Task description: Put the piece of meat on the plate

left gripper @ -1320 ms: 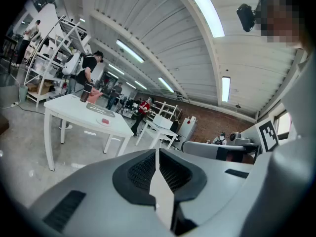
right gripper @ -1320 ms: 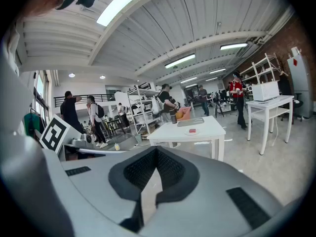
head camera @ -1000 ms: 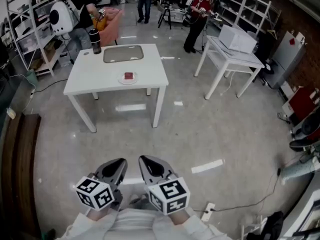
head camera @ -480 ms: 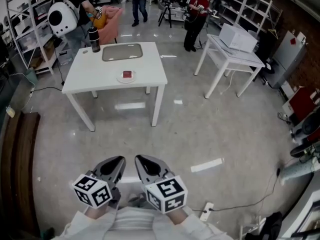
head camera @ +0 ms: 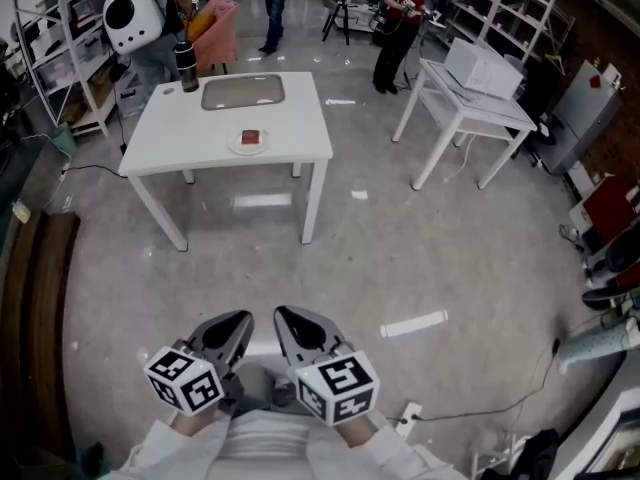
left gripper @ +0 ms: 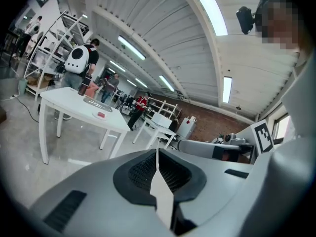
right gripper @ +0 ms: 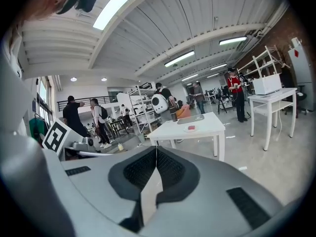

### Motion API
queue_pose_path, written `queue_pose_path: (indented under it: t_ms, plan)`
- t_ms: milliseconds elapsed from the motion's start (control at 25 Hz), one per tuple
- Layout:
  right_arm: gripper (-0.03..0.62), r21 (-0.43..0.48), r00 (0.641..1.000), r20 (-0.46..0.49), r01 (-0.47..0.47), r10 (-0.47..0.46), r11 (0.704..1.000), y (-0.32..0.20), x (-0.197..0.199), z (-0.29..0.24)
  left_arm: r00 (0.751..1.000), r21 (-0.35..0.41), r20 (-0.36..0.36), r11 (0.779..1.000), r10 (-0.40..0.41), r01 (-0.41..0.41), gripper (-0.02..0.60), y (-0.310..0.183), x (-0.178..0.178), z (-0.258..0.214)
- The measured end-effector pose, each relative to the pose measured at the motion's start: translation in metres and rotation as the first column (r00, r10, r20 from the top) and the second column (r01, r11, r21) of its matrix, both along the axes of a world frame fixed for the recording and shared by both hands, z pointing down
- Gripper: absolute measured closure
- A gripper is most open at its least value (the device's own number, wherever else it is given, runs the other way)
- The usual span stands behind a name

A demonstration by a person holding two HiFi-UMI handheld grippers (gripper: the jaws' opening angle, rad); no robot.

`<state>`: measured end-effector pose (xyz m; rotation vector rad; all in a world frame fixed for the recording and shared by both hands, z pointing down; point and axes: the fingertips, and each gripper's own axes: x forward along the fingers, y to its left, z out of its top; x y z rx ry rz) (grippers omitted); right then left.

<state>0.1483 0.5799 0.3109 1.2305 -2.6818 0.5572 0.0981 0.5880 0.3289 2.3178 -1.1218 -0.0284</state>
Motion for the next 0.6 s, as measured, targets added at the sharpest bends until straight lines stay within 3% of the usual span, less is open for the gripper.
queue_pose_path:
  t_ms: [80, 240, 440, 600]
  plan:
    - [0.579, -0.003, 1.000, 0.015, 0.001, -0.001, 1.000, -0.005, 0.003, 0.001, 1.000, 0.005, -0.018, 1.000, 0.010, -0.010, 0.560, -0.002, 0.006, -0.002]
    - [0.579, 0.002, 0.998, 0.054, 0.008, -0.008, 1.000, -0.022, 0.001, -0.002, 1.000, 0.025, 0.015, 1.000, 0.018, -0.019, 0.560, -0.020, 0.004, -0.002]
    - [0.579, -0.012, 0.999, 0.040, 0.031, -0.030, 0.999, -0.054, -0.009, 0.004, 0.997, -0.005, 0.070, 1.000, 0.027, -0.027, 0.560, -0.054, -0.004, 0.009]
    - [0.579, -0.022, 0.999, 0.042, 0.015, -0.014, 1.000, -0.096, -0.022, 0.007, 0.999, -0.034, 0.042, 0.999, 0.013, -0.012, 0.560, -0.098, -0.020, 0.013]
